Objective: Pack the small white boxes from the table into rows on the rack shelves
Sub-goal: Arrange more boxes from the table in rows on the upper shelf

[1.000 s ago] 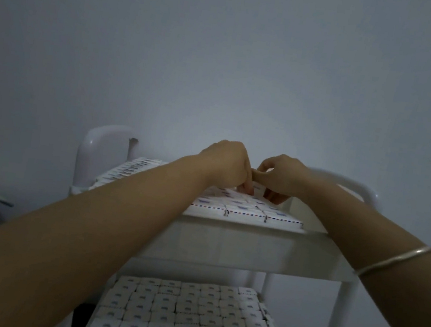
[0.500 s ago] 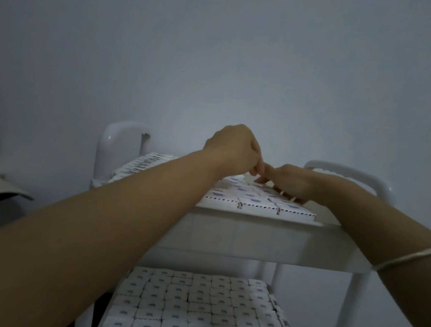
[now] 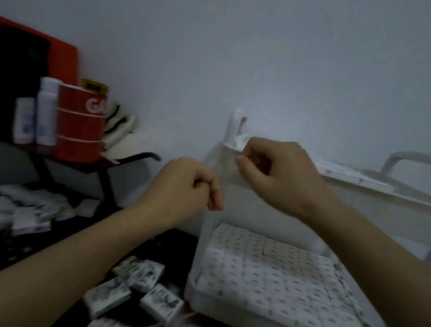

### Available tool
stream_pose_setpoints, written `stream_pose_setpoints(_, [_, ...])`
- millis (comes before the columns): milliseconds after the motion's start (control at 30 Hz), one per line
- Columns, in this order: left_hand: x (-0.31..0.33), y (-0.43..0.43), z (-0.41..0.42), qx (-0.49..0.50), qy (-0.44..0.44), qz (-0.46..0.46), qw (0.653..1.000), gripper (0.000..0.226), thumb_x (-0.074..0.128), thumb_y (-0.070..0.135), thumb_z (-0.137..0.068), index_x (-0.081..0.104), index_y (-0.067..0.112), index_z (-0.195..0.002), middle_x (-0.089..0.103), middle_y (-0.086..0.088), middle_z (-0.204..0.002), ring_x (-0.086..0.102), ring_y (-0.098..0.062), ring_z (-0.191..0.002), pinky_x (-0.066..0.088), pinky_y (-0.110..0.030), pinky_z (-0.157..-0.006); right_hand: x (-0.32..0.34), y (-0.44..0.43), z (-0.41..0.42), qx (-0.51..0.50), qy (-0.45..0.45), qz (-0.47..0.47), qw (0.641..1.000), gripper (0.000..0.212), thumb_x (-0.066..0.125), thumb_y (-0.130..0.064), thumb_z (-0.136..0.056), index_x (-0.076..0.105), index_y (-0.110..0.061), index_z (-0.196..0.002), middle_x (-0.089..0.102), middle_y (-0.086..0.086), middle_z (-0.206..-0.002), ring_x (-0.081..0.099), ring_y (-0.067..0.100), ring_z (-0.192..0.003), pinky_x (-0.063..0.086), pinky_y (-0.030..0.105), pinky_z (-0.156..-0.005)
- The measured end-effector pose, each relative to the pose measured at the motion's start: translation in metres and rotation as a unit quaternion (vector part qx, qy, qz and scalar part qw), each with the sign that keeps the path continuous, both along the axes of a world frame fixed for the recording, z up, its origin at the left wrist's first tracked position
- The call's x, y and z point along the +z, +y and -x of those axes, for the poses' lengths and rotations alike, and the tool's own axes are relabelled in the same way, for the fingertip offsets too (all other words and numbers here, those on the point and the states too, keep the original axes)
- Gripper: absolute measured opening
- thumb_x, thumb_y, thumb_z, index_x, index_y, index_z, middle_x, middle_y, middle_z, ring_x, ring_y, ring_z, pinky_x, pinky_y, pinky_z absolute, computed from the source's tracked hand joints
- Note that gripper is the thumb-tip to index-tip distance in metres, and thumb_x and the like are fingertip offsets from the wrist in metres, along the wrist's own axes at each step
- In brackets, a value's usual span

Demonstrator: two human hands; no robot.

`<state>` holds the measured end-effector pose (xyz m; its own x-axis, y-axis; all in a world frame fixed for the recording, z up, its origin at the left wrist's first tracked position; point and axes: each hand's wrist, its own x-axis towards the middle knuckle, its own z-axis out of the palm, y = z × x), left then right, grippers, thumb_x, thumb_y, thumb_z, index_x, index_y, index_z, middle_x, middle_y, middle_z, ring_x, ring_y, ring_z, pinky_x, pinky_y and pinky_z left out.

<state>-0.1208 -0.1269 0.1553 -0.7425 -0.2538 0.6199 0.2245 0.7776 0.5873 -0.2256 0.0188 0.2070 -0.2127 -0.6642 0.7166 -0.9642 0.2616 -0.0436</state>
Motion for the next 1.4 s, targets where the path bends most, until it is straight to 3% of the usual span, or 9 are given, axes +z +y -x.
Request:
stream_pose_setpoints(133, [-0.066, -0.054, -0.061, 0.082, -0.059, -0.047, 0.994, 0.055, 0.042, -0.013, -0.078, 0.067, 0.030, -0.054, 0.069, 0.013, -0.061, 0.063, 0.001, -0.061, 0.046, -0.011, -0.061, -0.056, -0.072, -0.060, 0.096, -0.028, -0.094, 0.991, 0.014, 0.055, -0.038, -0.091, 0.058, -0.025, -0.085, 0.052, -0.014, -0.063, 0.056, 0.014, -0.064, 0.049, 0.035, -0.063])
stream_pose_setpoints(300, [-0.125, -0.129, -0.127, 0.182, -0.120, -0.051, 0.975, 0.043, 0.047, -0.003, -0.087, 0.069, 0.031, -0.072, 0.069, 0.012, -0.073, 0.062, -0.003, -0.066, 0.050, -0.022, -0.059, -0.127, -0.162, -0.100, 0.165, -0.082, -0.192, 0.964, 0.039, 0.046, -0.056, -0.093, 0.052, -0.033, -0.124, 0.062, -0.009, -0.111, 0.057, 0.013, -0.102, 0.051, 0.039, -0.084])
stream_pose_setpoints(533, [-0.174, -0.256, -0.175, 0.343, -0.126, 0.022, 0.931, 0.026, 0.053, 0.010, -0.089, 0.066, 0.026, -0.104, 0.063, 0.004, -0.112, 0.056, -0.015, -0.108, 0.047, -0.034, -0.090, -0.200, -0.282, -0.099, 0.156, -0.145, -0.242, 0.946, 0.069, 0.026, -0.072, -0.089, 0.025, -0.039, -0.150, 0.023, -0.005, -0.158, 0.013, 0.016, -0.146, 0.013, 0.035, -0.119])
stream_pose_setpoints(700, [-0.188, -0.354, -0.159, 0.384, -0.132, 0.108, 0.907, 0.025, 0.053, 0.021, -0.093, 0.063, 0.017, -0.115, 0.061, -0.004, -0.119, 0.055, -0.024, -0.108, 0.043, -0.035, -0.090, -0.218, -0.377, -0.057, 0.134, -0.190, -0.239, 0.943, 0.059, 0.030, -0.065, -0.094, 0.031, -0.040, -0.147, 0.024, -0.006, -0.158, 0.014, 0.016, -0.145, 0.013, 0.038, -0.119])
stream_pose_setpoints(833, [-0.191, -0.427, -0.113, 0.385, -0.218, 0.157, 0.883, 0.042, 0.036, 0.034, -0.099, 0.054, 0.015, -0.132, 0.054, -0.008, -0.133, 0.049, -0.027, -0.120, 0.036, -0.036, -0.103, -0.226, -0.451, -0.015, 0.092, -0.198, -0.242, 0.945, 0.076, 0.014, -0.079, -0.082, 0.034, -0.041, -0.145, 0.030, -0.006, -0.156, 0.020, 0.025, -0.145, 0.016, 0.048, -0.117])
stream_pose_setpoints(967, [-0.210, -0.469, -0.065, 0.422, -0.320, 0.135, 0.838, 0.049, 0.026, 0.040, -0.101, 0.034, 0.021, -0.146, 0.029, -0.010, -0.154, 0.024, -0.026, -0.142, 0.014, -0.051, -0.116, -0.241, -0.499, 0.013, 0.038, -0.258, -0.314, 0.913, 0.096, 0.001, -0.100, -0.055, 0.019, -0.061, -0.141, 0.008, -0.011, -0.161, -0.004, 0.023, -0.149, -0.003, 0.057, -0.116])
stream_pose_setpoints(1067, [-0.223, -0.486, -0.042, 0.432, -0.379, 0.077, 0.815, 0.055, 0.016, 0.045, -0.100, 0.018, 0.028, -0.153, 0.002, -0.004, -0.163, 0.000, -0.027, -0.148, -0.003, -0.062, -0.114, -0.251, -0.521, 0.017, 0.017, -0.276, -0.362, 0.890, 0.112, -0.001, -0.105, -0.041, 0.011, -0.060, -0.143, -0.007, -0.012, -0.162, -0.017, 0.023, -0.147, -0.009, 0.062, -0.113])
stream_pose_setpoints(1200, [-0.233, -0.495, -0.032, 0.418, -0.456, 0.020, 0.785, 0.059, 0.011, 0.058, -0.096, 0.001, 0.042, -0.152, -0.012, 0.000, -0.162, -0.004, -0.028, -0.149, -0.004, -0.070, -0.109, -0.265, -0.531, 0.014, 0.000, -0.253, -0.412, 0.875, 0.097, 0.003, -0.101, -0.054, -0.004, -0.061, -0.142, -0.014, -0.014, -0.161, -0.015, 0.023, -0.148, -0.005, 0.065, -0.112])
stream_pose_setpoints(1400, [-0.235, -0.480, -0.037, 0.377, -0.462, 0.013, 0.803, 0.060, 0.015, 0.059, -0.097, -0.002, 0.042, -0.152, -0.014, 0.000, -0.161, 0.001, -0.029, -0.148, -0.001, -0.065, -0.113, -0.263, -0.510, 0.008, 0.062, -0.224, -0.416, 0.879, 0.082, 0.020, -0.088, -0.075, 0.005, -0.054, -0.148, 0.012, -0.012, -0.161, 0.013, 0.021, -0.148, 0.003, 0.059, -0.115])
